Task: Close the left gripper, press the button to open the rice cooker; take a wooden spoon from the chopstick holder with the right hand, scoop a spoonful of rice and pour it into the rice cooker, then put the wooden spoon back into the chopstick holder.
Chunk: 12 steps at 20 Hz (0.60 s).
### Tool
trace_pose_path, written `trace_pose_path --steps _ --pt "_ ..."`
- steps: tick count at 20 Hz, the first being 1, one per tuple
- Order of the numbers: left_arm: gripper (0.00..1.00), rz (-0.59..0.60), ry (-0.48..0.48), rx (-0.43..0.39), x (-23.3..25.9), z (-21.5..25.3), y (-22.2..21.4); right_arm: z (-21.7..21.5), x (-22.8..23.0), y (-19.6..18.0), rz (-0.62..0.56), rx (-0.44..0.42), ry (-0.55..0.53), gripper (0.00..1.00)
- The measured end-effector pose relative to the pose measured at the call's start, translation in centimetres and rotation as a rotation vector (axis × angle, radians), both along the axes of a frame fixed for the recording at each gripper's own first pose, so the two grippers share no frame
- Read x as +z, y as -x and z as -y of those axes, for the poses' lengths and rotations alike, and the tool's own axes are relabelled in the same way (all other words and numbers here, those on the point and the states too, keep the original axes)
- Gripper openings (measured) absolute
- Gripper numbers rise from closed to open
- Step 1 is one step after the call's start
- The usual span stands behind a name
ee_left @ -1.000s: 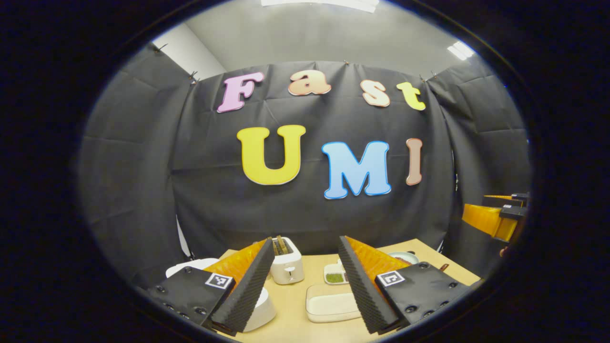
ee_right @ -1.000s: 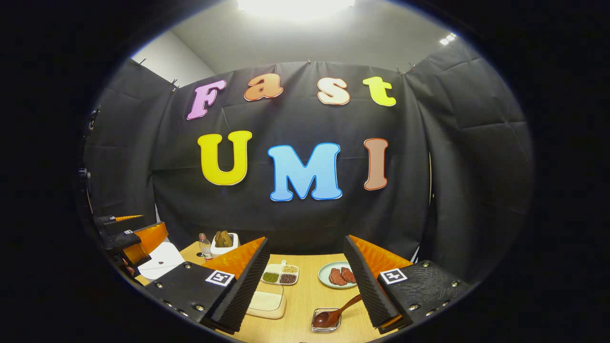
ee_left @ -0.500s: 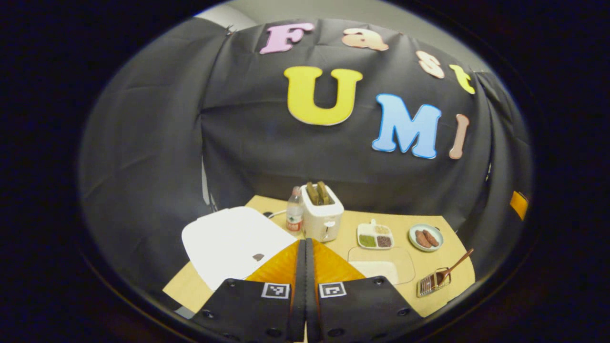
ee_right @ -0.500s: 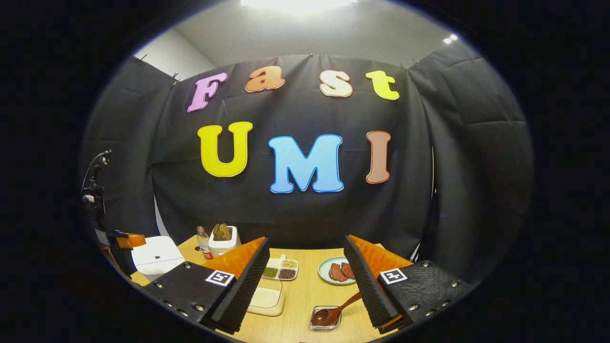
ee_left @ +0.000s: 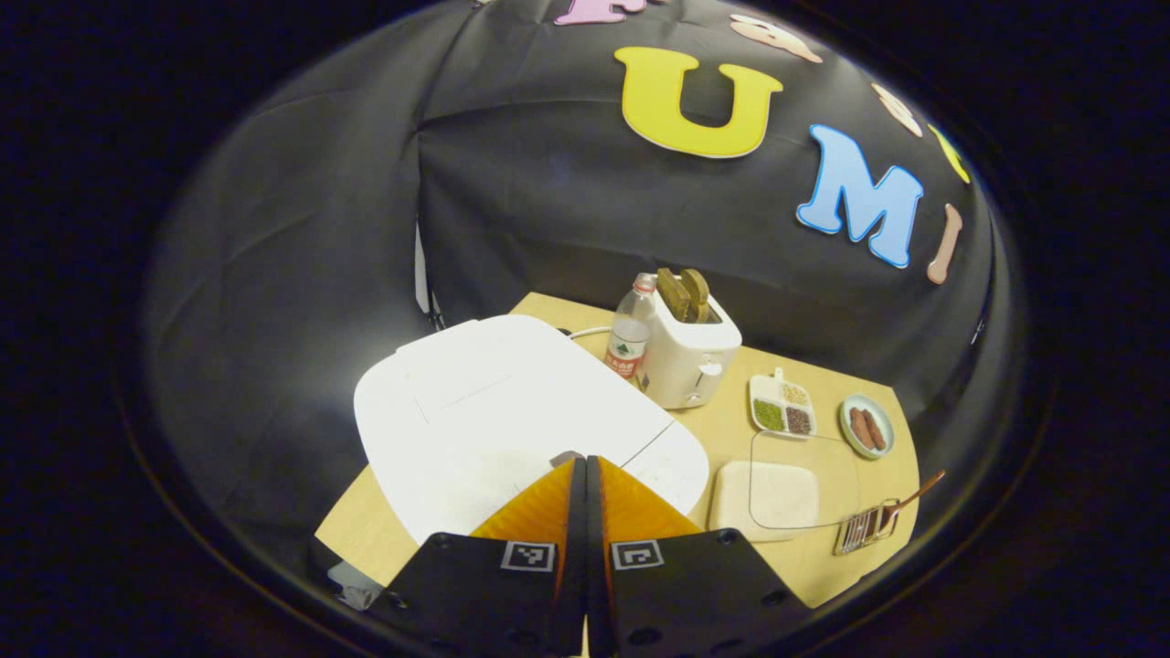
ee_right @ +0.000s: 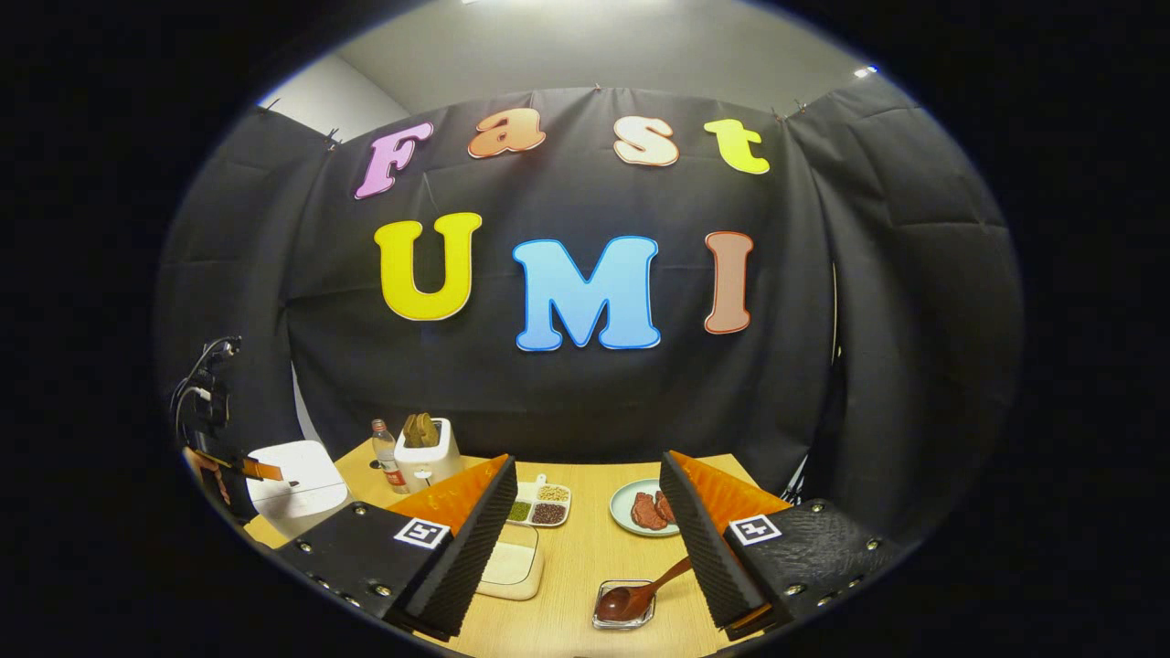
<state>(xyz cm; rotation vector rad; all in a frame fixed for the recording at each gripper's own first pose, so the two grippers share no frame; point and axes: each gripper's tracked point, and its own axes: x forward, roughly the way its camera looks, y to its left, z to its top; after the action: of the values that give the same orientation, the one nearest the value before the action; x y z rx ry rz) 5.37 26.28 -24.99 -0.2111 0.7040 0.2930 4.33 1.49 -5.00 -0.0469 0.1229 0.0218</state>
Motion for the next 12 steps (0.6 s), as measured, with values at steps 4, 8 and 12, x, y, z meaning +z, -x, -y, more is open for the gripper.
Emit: trace_pose_path --steps 4,8,12 --pt "0.08 -0.058 -0.010 0.020 -2.4 -0.7 0.0 0.7 -0.2 -0.3 -0.002 -0.020 -0.003 0.95" --pt "0.08 -0.071 -0.014 0.067 -2.6 -1.6 0.1 0.8 -0.2 -0.5 -0.003 -0.021 -0.006 0.95" --pt "0.09 0.008 -0.102 0.053 0.1 -1.7 -0.2 0.4 -0.2 -0.4 0.000 -0.009 0.004 0.95"
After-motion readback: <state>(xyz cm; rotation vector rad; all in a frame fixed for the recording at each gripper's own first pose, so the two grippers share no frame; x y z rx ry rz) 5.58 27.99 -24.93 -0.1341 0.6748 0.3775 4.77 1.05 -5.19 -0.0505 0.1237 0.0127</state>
